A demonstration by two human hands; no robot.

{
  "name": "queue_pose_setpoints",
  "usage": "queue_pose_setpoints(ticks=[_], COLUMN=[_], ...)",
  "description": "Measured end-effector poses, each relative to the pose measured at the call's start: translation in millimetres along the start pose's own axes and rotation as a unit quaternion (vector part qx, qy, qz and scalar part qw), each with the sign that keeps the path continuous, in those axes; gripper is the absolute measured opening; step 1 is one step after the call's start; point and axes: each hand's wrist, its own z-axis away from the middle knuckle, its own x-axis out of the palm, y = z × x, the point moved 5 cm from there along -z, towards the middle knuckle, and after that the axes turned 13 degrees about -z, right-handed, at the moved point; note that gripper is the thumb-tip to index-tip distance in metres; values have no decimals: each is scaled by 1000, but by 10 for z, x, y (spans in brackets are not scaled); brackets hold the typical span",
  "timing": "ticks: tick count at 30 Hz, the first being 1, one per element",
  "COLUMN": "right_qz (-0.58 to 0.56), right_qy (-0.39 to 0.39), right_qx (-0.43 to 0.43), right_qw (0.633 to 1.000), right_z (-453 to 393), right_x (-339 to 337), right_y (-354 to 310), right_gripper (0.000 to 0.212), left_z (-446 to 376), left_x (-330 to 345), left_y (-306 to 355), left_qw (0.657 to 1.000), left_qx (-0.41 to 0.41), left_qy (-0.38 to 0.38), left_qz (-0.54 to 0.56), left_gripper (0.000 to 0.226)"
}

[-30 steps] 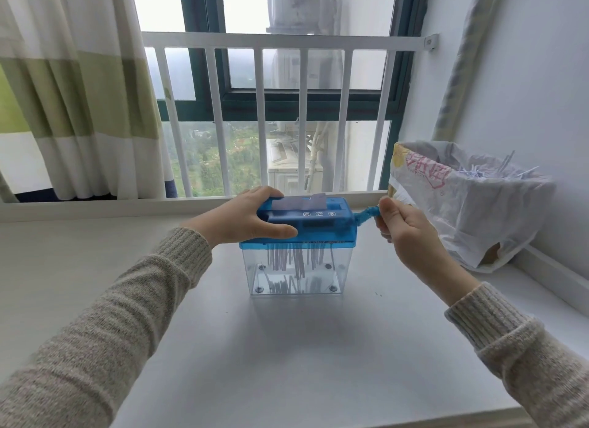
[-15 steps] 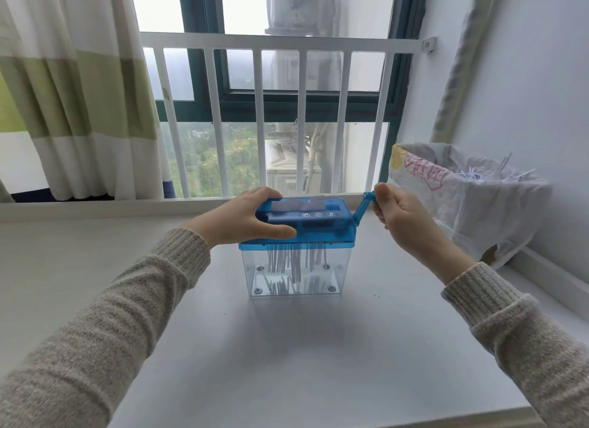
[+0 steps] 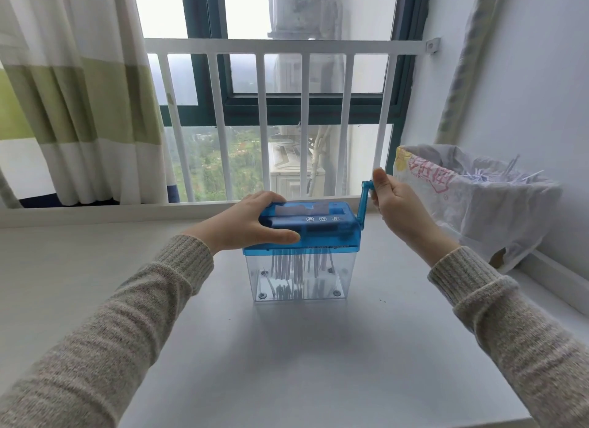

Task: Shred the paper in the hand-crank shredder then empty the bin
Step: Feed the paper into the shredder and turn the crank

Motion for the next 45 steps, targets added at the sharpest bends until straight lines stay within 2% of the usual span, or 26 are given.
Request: queue_pose_setpoints(ticks=[12,18,23,28,34,45], right_qz=[-44,-61,-102,-45,-42,-55], right_qy=[24,-2,21,14,17,38], right_qx=[62,90,24,-56,-57,0], right_qw=[997,994,994,997,997,998], right_z=[-190,-263,-238,-148,-197,-288], right_x=[79,74,15,-15,-33,46], right_y=[156,225,144,136,169,408], right_gripper=[48,47,24,5,7,9], left_z=[-5,-11,10,7,-1,30], left_x=[-1,-1,-1,-6,-4,-12], left_y=[-2,-3,-2,9,20,43], left_qw=[1000,1000,1000,1000,1000,1000], left_qx=[4,3,2,4,3,-1], left_qy=[6,8,11,22,19,20], left_qz=[7,11,12,15,15,14], left_gripper=[74,74,73,73,71,72])
